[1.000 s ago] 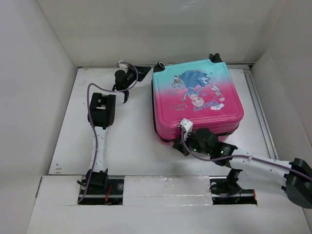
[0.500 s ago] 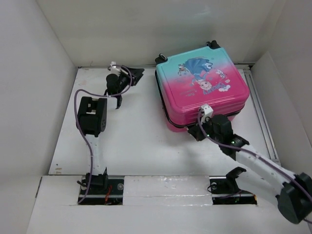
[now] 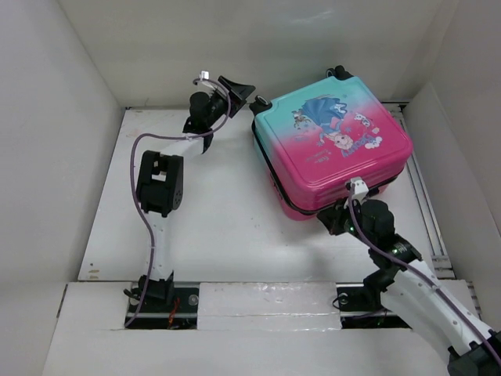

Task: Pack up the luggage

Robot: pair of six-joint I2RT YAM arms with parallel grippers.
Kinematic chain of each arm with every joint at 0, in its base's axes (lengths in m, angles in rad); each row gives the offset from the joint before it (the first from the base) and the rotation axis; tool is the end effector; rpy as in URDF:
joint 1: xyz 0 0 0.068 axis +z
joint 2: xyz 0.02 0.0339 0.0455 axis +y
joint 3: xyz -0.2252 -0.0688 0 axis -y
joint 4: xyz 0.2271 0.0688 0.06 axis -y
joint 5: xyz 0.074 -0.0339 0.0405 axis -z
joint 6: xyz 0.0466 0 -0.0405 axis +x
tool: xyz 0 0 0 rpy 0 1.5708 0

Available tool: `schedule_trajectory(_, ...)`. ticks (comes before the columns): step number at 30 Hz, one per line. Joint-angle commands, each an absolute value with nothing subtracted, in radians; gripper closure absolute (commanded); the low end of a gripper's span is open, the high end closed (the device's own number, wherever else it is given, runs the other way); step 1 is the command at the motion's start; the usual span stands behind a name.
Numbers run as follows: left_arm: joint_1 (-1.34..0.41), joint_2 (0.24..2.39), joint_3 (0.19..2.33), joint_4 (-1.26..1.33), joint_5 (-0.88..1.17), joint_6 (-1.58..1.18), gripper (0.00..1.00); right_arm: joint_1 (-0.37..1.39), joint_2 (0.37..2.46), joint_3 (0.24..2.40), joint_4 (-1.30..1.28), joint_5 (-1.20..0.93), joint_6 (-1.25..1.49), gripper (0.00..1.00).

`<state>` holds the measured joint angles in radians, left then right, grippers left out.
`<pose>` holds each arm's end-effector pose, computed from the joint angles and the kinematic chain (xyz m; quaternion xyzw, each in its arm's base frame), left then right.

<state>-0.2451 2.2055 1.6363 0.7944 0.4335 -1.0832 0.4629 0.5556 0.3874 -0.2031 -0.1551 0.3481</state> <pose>0.4711 -0.1380 0.2490 -0.0940 0.6244 -0.5763 0.5188 0.1529 0.0844 0.2099 -0.0909 0.8191 0.2808 0.4919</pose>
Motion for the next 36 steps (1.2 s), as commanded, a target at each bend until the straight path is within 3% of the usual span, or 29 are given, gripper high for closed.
schedule_trajectory(1,-0.247,2.278,1.745,0.749,0.463,-1.091,0.02,0.456,0.569,0.413,-0.167,-0.219,0.351,1.00)
schedule_trajectory(4,-0.247,2.371,1.930,0.626,0.491,-1.089,0.00,0.456,0.580,0.403,-0.158,-0.252,0.351,1.00)
schedule_trajectory(8,-0.258,2.346,1.930,0.459,0.333,-0.974,0.00,0.465,0.591,0.403,-0.158,-0.262,0.342,1.00)
schedule_trajectory(11,-0.270,2.335,1.930,0.443,0.288,-0.940,0.00,0.476,0.601,0.393,-0.134,-0.241,0.342,1.00)
schedule_trajectory(17,-0.288,2.405,1.957,0.564,0.442,-1.025,0.00,0.552,0.693,0.394,-0.110,-0.140,0.362,1.00)
schedule_trajectory(18,-0.288,2.405,1.948,0.581,0.458,-1.035,0.00,0.563,0.706,0.394,-0.110,-0.112,0.374,0.83)
schedule_trajectory(19,-0.288,2.414,1.939,0.598,0.471,-1.035,0.00,0.572,0.706,0.394,-0.110,-0.086,0.389,0.73)
schedule_trajectory(21,-0.288,2.414,1.927,0.633,0.509,-1.061,0.00,0.581,0.706,0.385,-0.110,-0.034,0.400,0.63)
schedule_trajectory(29,-0.288,2.445,1.927,0.643,0.537,-1.086,0.00,0.601,0.597,0.325,-0.112,0.135,0.503,0.47)
schedule_trajectory(36,-0.317,2.477,2.000,0.643,0.546,-1.121,0.00,0.601,0.696,0.348,-0.031,0.195,0.411,0.44)
